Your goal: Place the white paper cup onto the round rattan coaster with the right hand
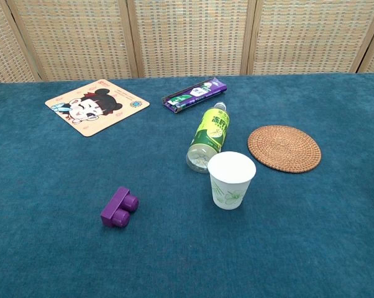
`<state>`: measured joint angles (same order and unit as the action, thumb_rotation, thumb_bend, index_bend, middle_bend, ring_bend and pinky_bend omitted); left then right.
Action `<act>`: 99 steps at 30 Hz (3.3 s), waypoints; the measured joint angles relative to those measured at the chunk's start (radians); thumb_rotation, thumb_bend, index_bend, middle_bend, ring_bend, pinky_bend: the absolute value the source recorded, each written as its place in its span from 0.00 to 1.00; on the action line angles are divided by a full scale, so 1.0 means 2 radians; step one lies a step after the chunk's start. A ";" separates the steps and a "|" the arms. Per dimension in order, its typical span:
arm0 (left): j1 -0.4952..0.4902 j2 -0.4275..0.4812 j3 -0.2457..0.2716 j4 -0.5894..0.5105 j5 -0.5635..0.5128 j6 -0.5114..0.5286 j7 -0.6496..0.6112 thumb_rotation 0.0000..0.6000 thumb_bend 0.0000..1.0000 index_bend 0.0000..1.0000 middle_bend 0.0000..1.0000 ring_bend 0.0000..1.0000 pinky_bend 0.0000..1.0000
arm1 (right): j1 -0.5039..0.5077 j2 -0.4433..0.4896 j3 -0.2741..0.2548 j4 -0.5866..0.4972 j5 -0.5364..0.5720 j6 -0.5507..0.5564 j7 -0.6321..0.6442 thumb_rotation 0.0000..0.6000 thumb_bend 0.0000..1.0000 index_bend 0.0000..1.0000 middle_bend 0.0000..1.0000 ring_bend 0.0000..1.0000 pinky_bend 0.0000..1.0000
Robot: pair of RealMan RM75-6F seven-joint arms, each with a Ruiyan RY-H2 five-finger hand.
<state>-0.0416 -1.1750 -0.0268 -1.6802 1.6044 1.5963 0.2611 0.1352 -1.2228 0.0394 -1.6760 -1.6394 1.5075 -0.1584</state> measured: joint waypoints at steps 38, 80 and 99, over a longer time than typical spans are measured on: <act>-0.002 0.007 -0.006 0.011 -0.014 -0.006 -0.036 0.00 0.05 0.00 0.00 0.00 0.00 | 0.208 -0.115 0.082 -0.109 0.198 -0.262 -0.199 1.00 0.03 0.20 0.05 0.00 0.07; -0.006 0.001 -0.005 0.021 -0.018 -0.012 -0.037 0.00 0.05 0.00 0.00 0.00 0.00 | 0.305 -0.167 0.056 -0.014 0.338 -0.274 -0.215 1.00 0.03 0.40 0.16 0.03 0.16; -0.005 0.002 -0.005 0.021 -0.018 -0.009 -0.038 0.00 0.05 0.00 0.00 0.00 0.00 | 0.310 -0.110 0.060 -0.059 0.350 -0.244 -0.230 1.00 0.03 0.43 0.17 0.03 0.16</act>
<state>-0.0515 -1.1713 -0.0374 -1.6375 1.5686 1.5778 0.1856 0.7543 -1.4438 0.1585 -1.7943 -0.9389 1.0195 -0.6190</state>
